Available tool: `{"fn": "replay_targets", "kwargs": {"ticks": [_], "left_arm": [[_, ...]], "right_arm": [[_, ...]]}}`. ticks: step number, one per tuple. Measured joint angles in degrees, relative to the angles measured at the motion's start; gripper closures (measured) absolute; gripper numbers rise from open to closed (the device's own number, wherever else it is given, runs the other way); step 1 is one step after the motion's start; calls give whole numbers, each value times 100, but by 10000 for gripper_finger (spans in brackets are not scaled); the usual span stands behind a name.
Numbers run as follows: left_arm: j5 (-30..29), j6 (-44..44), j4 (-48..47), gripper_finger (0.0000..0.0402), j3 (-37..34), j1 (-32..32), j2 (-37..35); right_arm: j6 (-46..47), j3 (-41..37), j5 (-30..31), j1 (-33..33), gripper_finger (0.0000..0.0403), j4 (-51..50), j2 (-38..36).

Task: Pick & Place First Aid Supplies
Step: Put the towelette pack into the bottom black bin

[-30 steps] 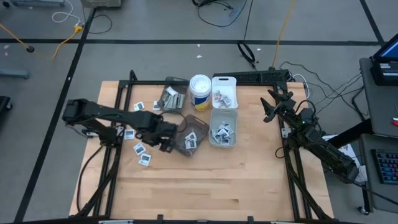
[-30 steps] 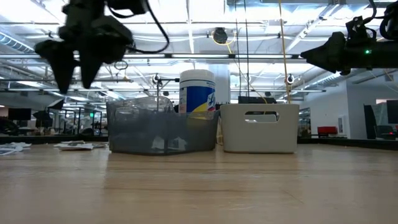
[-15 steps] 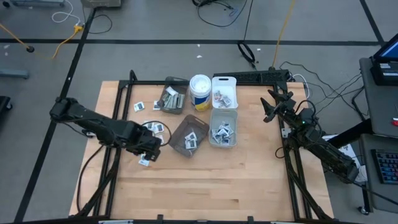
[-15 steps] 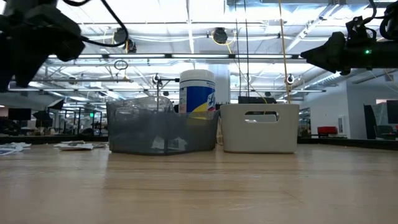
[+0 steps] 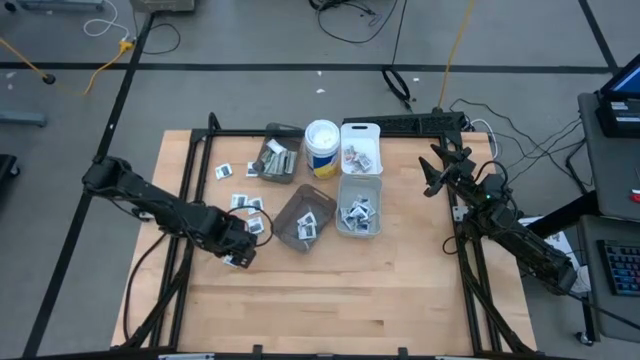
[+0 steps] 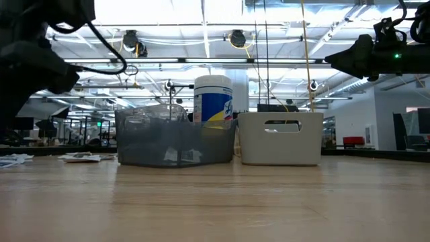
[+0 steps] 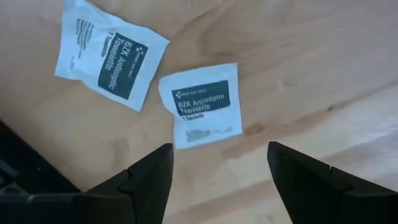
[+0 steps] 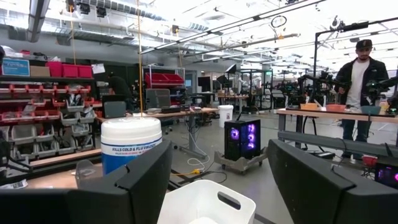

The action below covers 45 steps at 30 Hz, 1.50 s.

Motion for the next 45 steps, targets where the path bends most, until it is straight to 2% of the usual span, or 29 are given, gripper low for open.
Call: {"fn": "replay_targets", "kwargs": {"ticks": [14, 17, 25, 30, 35, 40, 45], "left_arm": [[-221, 155, 504, 144, -417, -80, 640], [-213, 159, 583, 178, -415, -97, 653], [-206, 227, 604, 319, -411, -97, 651], [-230, 289, 609, 389, -408, -97, 649], [-156, 398, 525, 392, -405, -97, 546], [-114, 775, -9, 393, -94, -95, 218], [-49, 1696, -496, 396, 345, -98, -78]], "right_arm": [[1, 2, -1, 1, 140, -2, 2], [2, 2, 0, 2, 140, -2, 2], [0, 2, -2, 2, 140, -2, 2], [2, 2, -2, 0, 140, -2, 1], [1, 2, 0, 0, 140, -2, 2], [2, 2, -1, 0, 140, -1, 2], [2, 2, 0, 2, 140, -2, 2]]}}
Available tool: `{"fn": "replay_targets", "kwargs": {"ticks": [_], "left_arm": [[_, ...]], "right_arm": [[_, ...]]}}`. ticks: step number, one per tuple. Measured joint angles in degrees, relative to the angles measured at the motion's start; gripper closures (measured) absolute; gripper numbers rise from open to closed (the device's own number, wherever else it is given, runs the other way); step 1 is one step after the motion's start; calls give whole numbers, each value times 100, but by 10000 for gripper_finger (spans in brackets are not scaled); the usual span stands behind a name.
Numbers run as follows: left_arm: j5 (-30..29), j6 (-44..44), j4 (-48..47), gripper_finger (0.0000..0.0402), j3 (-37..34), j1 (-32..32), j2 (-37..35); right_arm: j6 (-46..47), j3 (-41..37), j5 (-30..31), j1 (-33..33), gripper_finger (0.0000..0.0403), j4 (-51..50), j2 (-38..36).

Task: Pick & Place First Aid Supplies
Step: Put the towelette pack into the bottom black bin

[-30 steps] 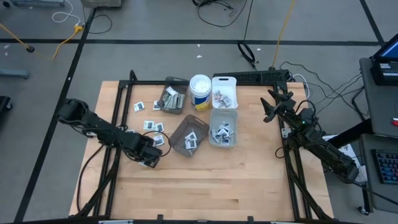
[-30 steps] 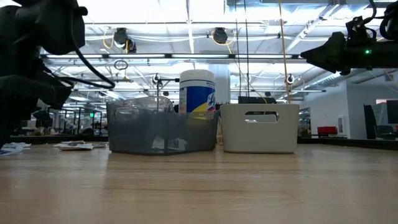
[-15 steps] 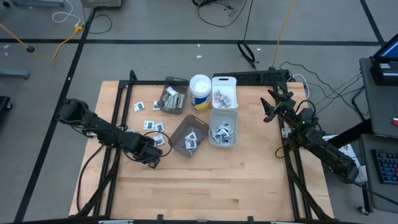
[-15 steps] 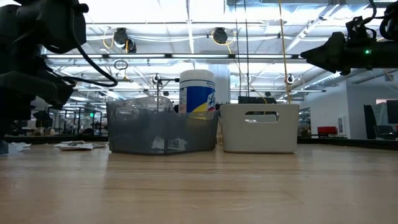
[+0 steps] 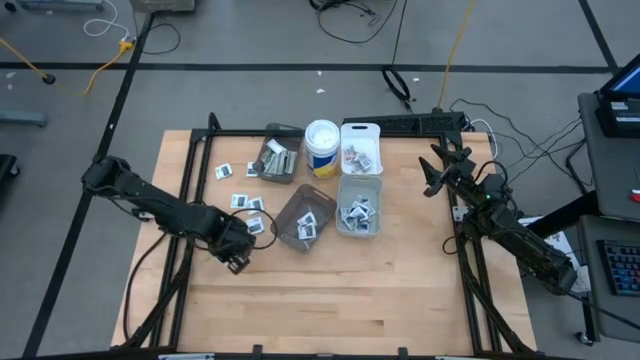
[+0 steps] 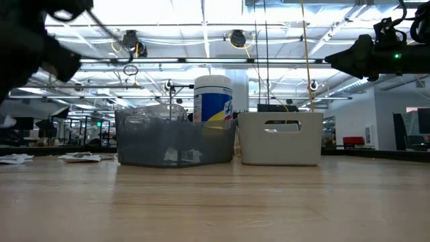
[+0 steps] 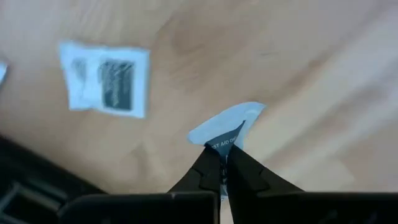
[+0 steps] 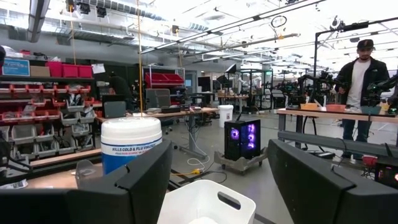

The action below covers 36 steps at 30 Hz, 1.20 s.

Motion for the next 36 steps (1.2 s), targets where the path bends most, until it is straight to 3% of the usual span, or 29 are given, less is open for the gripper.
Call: {"fn": "replay_targets", "kwargs": {"ticks": [11, 20, 25, 36], "left_arm": [[-4, 492, -1417, 397, 1315, 47, -202], [147, 460, -1546, 397, 1426, 198, -149], [170, 924, -1541, 397, 1761, 774, 327], [147, 2103, -1675, 397, 3256, 2037, 1734]], "right_arm": [[-2, -1, 0, -1, 140, 2, -1], [-1, 0, -1, 0, 140, 2, 0], [-1, 0, -1, -1, 140, 2, 0], [-1, 0, 0, 0, 140, 2, 0]]}}
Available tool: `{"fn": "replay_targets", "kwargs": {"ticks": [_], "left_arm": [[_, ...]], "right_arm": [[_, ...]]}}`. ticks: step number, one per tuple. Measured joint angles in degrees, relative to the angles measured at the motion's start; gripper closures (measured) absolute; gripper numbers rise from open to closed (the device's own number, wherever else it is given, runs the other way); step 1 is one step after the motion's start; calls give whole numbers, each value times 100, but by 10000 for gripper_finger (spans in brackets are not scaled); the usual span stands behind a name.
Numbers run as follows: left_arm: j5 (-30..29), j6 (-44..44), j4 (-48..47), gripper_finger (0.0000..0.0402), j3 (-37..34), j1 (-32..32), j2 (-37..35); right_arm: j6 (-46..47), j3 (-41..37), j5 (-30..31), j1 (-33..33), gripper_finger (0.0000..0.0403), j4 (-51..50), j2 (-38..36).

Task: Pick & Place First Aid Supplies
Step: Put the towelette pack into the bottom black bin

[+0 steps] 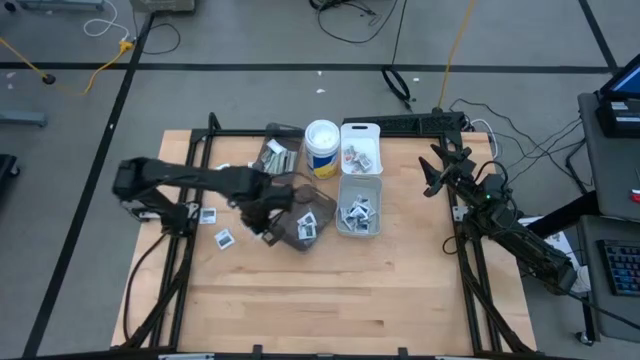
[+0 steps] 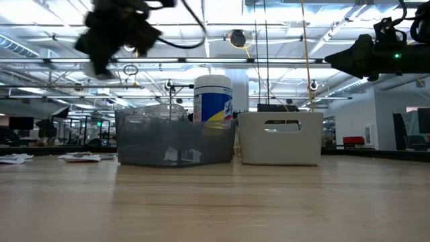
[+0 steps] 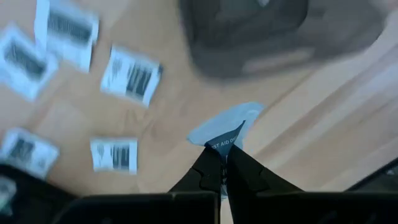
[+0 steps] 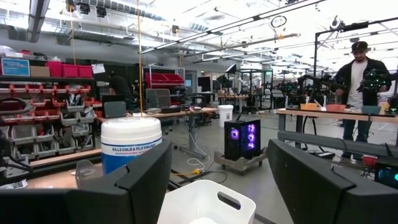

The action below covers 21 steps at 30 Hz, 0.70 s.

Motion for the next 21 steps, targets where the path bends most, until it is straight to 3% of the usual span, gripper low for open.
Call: {"fn": "replay_targets", "kwargs": {"ticks": [14, 21], "left_arm": [[-6, 1111, -710, 397, 2649, 1011, 1901], [-210, 1226, -957, 397, 3310, 1140, 2395]], "right_arm": [[0, 0, -1, -1, 140, 0, -2], [0, -1, -1, -1, 140, 0, -1]]}}
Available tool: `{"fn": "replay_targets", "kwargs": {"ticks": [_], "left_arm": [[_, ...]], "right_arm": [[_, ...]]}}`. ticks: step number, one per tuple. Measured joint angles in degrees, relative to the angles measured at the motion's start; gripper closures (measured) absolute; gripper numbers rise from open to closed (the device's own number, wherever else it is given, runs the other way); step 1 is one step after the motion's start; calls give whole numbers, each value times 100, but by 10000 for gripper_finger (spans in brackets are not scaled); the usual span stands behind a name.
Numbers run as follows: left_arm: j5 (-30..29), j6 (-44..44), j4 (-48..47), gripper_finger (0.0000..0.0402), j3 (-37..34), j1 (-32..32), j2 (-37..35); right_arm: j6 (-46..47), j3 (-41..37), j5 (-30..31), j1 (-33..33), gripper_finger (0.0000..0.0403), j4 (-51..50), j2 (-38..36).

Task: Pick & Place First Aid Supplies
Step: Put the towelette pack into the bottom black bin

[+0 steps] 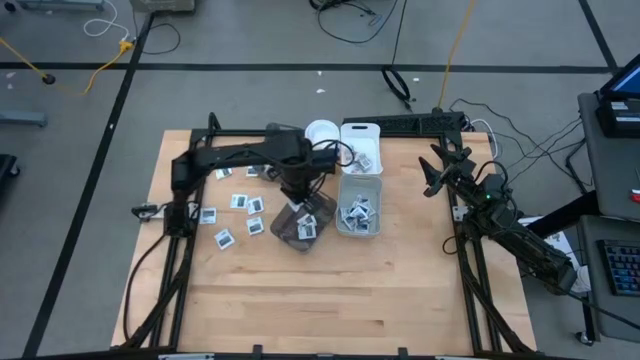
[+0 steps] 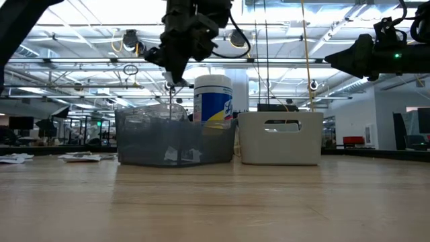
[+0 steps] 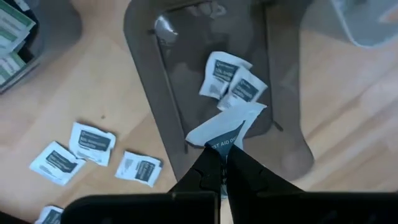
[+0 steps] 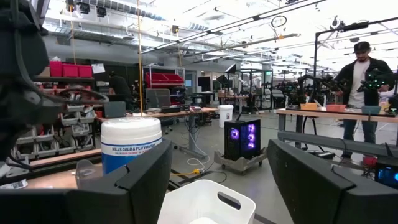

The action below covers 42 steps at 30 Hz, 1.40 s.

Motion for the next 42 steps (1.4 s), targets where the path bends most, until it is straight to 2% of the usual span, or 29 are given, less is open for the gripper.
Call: {"fn": "replay_targets", "kwargs": {"ticks": [6, 21, 29, 33, 42], "left_arm": [[-319, 78, 252, 397, -173, -133, 355], [-406, -44, 1999, 397, -1455, -425, 419], [-415, -44, 2385, 391, -1678, -525, 414], [-439, -38, 2379, 339, -1678, -525, 414], [-443, 62, 2354, 179, -1678, -513, 413]], "right_arm": [[0, -1, -1, 1, 140, 0, 0], [-1, 1, 1, -1, 140, 0, 1], [1, -1, 1, 1, 140, 0, 1], [0, 0, 0, 0, 140, 0, 0], [1, 1, 0, 0, 140, 0, 0]]}}
